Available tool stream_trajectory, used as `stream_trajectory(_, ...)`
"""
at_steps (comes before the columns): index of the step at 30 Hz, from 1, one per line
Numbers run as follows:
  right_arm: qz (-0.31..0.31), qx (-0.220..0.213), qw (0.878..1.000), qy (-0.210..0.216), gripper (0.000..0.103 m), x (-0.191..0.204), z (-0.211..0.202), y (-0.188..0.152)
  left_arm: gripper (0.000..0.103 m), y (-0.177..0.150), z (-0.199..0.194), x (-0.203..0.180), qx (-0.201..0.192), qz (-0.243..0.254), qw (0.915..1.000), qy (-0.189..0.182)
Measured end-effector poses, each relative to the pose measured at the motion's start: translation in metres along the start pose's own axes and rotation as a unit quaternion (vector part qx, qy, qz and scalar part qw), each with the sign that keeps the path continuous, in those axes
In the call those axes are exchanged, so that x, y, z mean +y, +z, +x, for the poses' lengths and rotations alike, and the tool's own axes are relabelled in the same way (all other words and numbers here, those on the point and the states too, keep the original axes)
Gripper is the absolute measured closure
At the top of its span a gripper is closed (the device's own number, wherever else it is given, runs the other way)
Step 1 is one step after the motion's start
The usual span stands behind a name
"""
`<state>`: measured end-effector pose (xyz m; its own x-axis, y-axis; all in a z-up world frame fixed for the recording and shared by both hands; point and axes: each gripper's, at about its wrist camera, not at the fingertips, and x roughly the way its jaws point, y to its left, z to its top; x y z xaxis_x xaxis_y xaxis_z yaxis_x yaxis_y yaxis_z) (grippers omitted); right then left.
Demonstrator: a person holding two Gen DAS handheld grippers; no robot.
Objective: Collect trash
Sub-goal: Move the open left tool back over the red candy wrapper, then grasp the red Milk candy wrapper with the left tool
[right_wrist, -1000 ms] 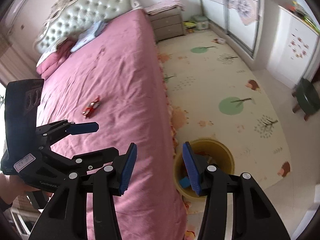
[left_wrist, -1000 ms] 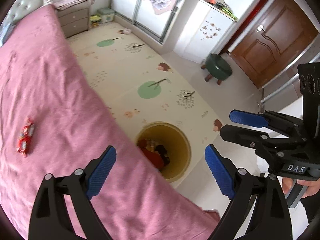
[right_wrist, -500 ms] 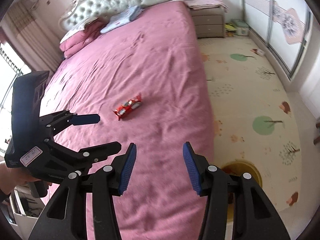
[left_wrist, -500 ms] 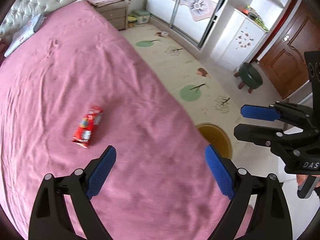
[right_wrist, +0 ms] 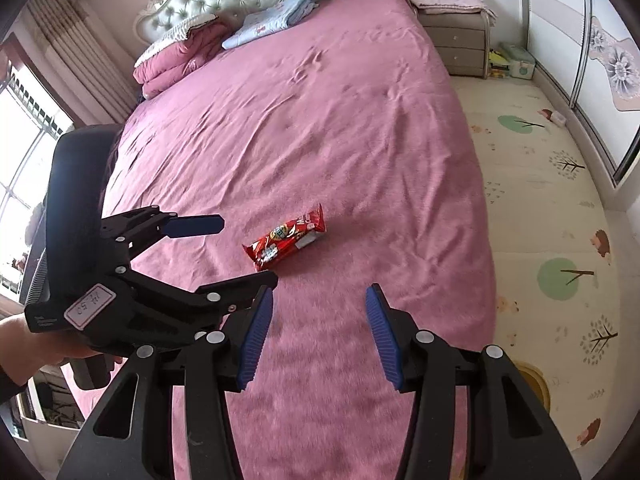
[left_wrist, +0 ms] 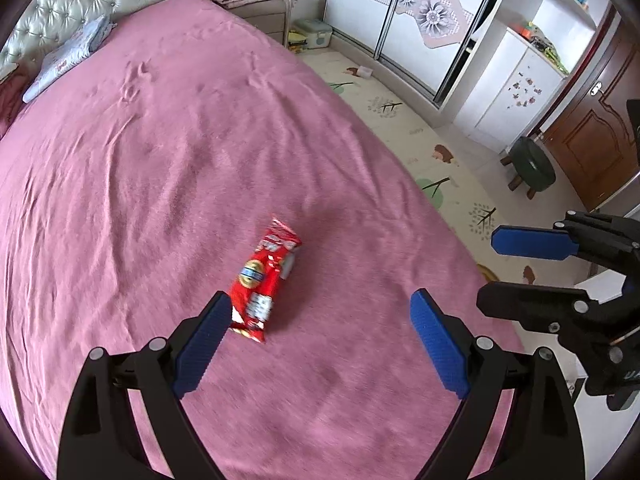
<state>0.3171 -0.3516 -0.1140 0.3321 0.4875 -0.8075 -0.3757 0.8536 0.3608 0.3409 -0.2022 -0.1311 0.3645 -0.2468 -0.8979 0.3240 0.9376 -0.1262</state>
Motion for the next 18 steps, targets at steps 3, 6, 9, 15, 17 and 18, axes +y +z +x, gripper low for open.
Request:
stream_trajectory(3, 0.004, 0.0, 1.0, -0.001, 0.055, -0.001, 0.012, 0.005, 0.013, 0.001, 0.014, 0.013, 0.005, 0.0, 1.0, 0.002)
stream_trajectory(6, 0.01, 0.0, 1.0, 0.001, 0.055, -0.003, 0.024, 0.01, 0.013, 0.002, 0.029, 0.026, 0.012, 0.0, 0.9999, 0.008)
stream_trajectory(9, 0.016, -0.004, 1.0, 0.003, 0.055, -0.005, 0.034, 0.013, 0.013, 0.003, 0.046, 0.041, 0.016, -0.014, 0.9997, 0.012)
stream_trajectory(15, 0.029, 0.0, 1.0, 0.005, 0.055, -0.012, 0.048, 0.014, 0.014, 0.005, 0.077, 0.054, 0.031, -0.021, 0.9993, 0.011)
stream_trajectory(17, 0.029, 0.002, 1.0, 0.005, 0.055, -0.014, 0.051, 0.014, 0.018, 0.004, 0.083, 0.054, 0.037, -0.017, 0.9991, 0.008)
stream_trajectory(18, 0.03, 0.002, 1.0, 0.004, 0.055, -0.015, 0.052, 0.014, 0.025, 0.004, 0.086, 0.053, 0.042, -0.014, 0.999, 0.007)
